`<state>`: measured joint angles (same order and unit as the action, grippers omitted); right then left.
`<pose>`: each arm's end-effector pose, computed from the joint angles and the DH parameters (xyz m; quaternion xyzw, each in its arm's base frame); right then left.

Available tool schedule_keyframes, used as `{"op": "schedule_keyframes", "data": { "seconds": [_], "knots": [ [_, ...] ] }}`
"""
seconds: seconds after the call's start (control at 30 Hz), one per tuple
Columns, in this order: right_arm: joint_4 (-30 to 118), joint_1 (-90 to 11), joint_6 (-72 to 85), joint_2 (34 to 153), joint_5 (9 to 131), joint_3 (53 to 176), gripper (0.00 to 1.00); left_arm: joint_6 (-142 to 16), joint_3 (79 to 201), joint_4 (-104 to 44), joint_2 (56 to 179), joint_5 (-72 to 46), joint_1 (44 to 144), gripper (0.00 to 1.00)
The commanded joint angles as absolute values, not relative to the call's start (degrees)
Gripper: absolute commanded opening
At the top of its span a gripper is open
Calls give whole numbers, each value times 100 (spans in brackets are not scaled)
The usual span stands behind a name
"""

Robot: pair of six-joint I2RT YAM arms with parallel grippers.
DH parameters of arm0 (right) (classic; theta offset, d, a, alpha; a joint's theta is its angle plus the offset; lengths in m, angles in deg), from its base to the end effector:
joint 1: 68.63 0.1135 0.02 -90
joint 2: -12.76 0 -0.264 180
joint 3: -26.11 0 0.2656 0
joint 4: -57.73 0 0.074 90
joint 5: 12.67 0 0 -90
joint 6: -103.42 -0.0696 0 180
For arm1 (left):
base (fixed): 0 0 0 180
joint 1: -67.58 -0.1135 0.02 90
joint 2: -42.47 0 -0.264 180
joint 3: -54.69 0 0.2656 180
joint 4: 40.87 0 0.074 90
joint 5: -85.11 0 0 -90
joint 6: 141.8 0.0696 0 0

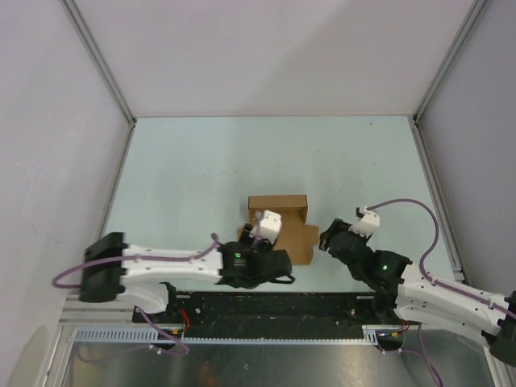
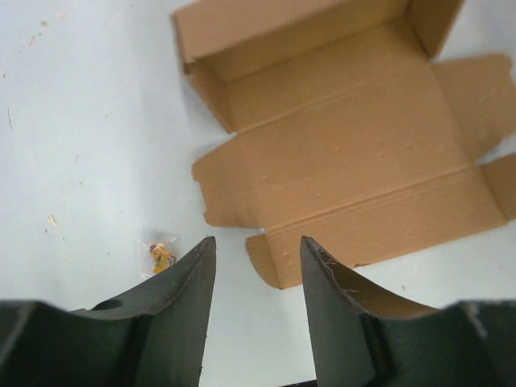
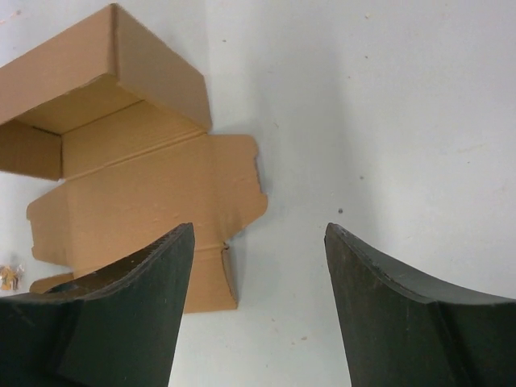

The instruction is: Fold the paper box

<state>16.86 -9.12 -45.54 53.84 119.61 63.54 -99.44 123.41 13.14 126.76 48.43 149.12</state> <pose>0.1294 0.1275 0.1821 0.1353 0.8609 0.1397 0.4702 0.0979 -0.2785 0.1966 0.1803 0.8645 0.0464 0.4668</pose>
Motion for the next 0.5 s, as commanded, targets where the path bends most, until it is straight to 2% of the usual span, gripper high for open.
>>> {"op": "schedule_keyframes", "data": {
  "seconds": [0.0, 0.17, 0.2, 0.3, 0.47],
  "knots": [
    [2566, -1737, -4047, 5301, 10550, 6061, 71, -10436, 11637, 1114, 11387, 4803, 14520, 55],
    [3454, -3036, -3502, 5205, 8932, 5500, 70, -9769, 9917, -862, 9304, 3164, 13334, 72],
    [3570, -3196, -3475, 5187, 8737, 5411, 69, -9716, 9712, -1108, 9049, 2994, 13176, 81],
    [4052, -3592, -3413, 5169, 8147, 5104, 66, -9619, 9342, -1410, 8414, 2825, 12850, 92],
    [5019, -3707, -3536, 5616, 7629, 4769, 64, -9636, 9061, -1857, 8579, 2492, 12560, 92]
  ]
}}
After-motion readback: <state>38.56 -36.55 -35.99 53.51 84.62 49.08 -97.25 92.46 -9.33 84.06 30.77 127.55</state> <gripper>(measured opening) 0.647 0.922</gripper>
